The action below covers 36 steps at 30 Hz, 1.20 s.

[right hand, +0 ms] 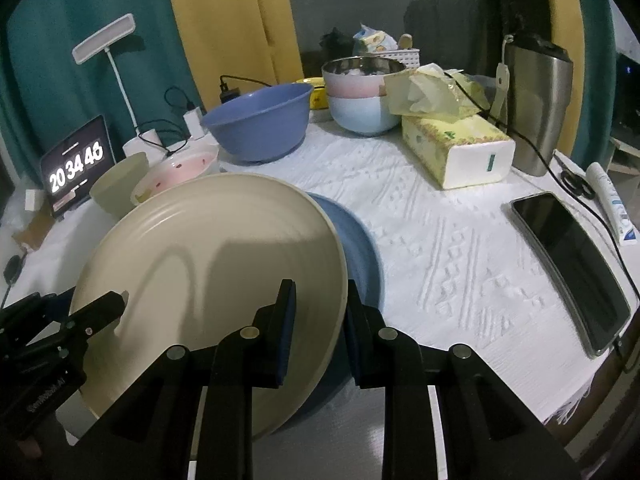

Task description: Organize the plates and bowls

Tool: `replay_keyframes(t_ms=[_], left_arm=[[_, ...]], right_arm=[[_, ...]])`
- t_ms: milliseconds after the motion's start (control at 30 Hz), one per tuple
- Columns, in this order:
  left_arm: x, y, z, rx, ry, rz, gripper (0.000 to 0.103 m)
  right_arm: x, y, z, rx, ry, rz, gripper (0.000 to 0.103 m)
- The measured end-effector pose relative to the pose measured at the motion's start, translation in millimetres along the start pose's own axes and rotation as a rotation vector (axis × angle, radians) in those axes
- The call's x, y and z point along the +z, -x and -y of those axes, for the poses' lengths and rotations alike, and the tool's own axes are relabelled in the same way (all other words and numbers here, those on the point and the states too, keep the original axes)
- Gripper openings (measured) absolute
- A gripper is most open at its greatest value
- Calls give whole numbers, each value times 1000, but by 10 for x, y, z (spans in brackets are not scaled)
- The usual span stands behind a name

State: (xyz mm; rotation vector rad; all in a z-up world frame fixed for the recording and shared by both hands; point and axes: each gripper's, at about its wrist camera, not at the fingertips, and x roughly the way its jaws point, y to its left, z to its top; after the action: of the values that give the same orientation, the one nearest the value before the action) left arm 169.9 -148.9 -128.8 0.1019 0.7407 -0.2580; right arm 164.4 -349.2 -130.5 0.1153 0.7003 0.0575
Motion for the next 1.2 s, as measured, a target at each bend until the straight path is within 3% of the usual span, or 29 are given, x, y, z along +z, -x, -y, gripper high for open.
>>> replay_keyframes(t_ms=[433,500,600,700,933,1200], left_arm=[[37,-175,10,-12,16,-50,39],[23,-204,4,-12,11,-56,45],[21,-188,-11,-17,13,-48,47],[18,-175,-31,-10,21,-48,47],[31,-121,-142,-8,74,-24,47],[9,-219,-104,-17,78,-57,47]], right_arm=[[59,12,35,-35,25,34,27],[58,21,13,-35,39,44,34],[65,89,-32,-64,69,89,46],[90,162,-43,-67,79,127,49],[92,84,37,-68,38,83,49],[-49,-141,195,-50,-5,4,49]])
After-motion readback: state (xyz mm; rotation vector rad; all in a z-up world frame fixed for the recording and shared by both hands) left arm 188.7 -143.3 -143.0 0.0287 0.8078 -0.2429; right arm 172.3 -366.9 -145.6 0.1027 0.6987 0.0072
